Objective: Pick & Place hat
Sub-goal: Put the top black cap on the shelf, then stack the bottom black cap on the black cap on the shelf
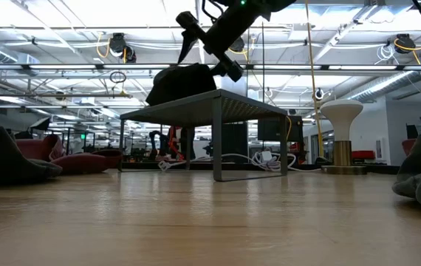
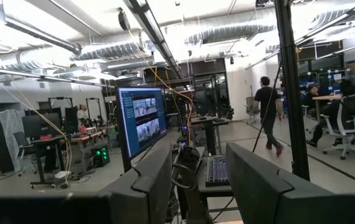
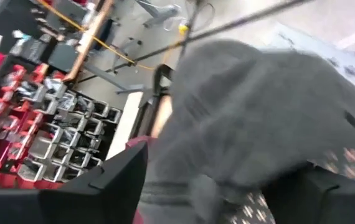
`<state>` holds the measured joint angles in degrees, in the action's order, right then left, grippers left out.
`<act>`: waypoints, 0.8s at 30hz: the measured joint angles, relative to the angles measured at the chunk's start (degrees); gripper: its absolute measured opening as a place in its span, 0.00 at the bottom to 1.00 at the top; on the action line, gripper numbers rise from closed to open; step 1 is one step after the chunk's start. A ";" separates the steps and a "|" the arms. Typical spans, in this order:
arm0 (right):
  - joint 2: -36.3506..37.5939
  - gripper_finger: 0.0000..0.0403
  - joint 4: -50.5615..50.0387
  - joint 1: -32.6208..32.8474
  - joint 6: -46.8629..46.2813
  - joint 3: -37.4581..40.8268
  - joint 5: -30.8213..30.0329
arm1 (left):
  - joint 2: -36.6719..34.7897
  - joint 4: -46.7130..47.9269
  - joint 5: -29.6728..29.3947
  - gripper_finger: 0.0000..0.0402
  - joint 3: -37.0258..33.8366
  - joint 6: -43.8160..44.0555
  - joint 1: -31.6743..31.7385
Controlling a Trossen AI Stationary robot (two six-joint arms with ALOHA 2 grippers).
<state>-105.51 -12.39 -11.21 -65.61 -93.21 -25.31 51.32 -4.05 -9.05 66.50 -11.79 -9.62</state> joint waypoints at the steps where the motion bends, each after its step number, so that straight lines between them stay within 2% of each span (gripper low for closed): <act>1: 0.00 0.70 -1.16 0.04 -1.42 0.00 0.04 | 0.01 0.00 0.01 0.39 0.00 0.00 0.01; 8: -0.02 0.71 -1.26 1.49 -2.66 0.04 -0.44 | 0.01 -0.02 0.03 0.39 0.00 -0.09 0.01; 14: 1.36 0.71 -3.44 3.75 -2.94 -0.07 -6.02 | 0.00 -0.04 0.17 0.39 0.00 -0.07 0.01; 24: 6.92 0.70 -16.53 9.18 -5.40 0.04 -10.67 | -0.01 -0.59 1.58 0.39 0.00 -0.02 0.18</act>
<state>-98.60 -28.92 -2.03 -71.01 -93.17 -35.98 51.31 -4.64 -7.46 66.50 -11.82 -9.43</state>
